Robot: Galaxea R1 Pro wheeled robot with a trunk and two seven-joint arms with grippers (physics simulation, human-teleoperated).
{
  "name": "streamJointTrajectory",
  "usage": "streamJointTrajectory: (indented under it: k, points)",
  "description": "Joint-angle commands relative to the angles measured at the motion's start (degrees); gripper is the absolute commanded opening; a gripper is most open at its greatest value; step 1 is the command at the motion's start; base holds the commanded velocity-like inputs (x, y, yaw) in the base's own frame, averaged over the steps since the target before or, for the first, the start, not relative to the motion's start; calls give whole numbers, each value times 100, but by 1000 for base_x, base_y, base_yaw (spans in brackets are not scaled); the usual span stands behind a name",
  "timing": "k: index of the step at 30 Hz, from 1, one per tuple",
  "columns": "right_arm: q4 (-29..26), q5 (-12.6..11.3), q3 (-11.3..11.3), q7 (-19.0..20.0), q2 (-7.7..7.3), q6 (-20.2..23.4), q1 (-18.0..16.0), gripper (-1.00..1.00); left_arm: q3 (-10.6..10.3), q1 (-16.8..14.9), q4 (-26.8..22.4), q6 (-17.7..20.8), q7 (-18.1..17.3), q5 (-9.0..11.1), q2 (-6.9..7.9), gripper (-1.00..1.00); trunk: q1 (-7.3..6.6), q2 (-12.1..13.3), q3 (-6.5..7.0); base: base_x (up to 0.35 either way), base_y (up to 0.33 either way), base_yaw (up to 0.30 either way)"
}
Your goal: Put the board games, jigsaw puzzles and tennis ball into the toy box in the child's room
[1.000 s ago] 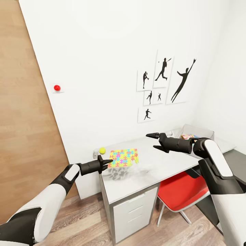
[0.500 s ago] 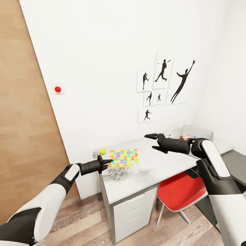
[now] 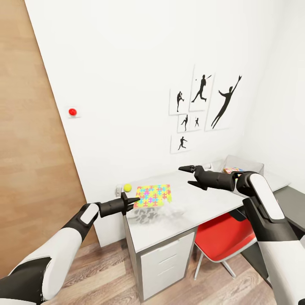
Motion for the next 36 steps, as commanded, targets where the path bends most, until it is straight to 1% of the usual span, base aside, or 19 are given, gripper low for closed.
streamJointTrajectory:
  k: [1,5,7,9,10,12,15,21,27,30,36]
  points:
    - [-3,-54,6,-57,-2,1,-6,100,20,-7,2,17,-12,-25,-2,-100,4,-14,-14,0,0,0]
    - [-1,-52,7,-57,0,4,-9,100,19,-8,2,17,-12,-21,-2,-100,4,-14,-14,0,0,0]
    - [-67,-47,-59,-123,23,-50,-54,100,17,-73,69,-46,44,-85,-68,-100,4,-14,-14,0,0,0]
    - [-115,-40,-63,-187,24,-36,-46,100,19,-138,133,-110,107,-150,-133,-100,4,-14,-14,0,0,0]
    - [-81,-32,-54,-219,25,-16,-32,100,23,-170,99,-141,138,-157,-134,-100,4,-14,-14,0,0,0]
    - [-17,-22,-57,-152,1,4,-20,100,7,-151,34,-196,130,-71,-67,-100,4,-14,-14,0,0,0]
    - [68,-18,-69,-56,-35,15,-14,100,-9,-55,-62,-295,29,-23,4,-100,4,-14,-14,0,0,0]
    - [95,-16,-80,-9,-56,14,-19,100,-14,-2,-256,-473,-172,-4,22,-100,4,-14,-14,0,0,0]
    - [84,-16,-81,-8,-63,10,-21,100,-18,1,-450,-646,-175,-2,19,-100,4,-14,-6,0,0,0]
    - [79,-16,-81,-8,-67,10,-21,100,-21,1,-469,-735,-172,-6,17,-100,4,-14,16,0,0,0]
    - [71,-16,-81,-8,-66,10,-21,100,-23,1,-471,-748,-170,-8,16,-100,4,-14,68,0,0,0]
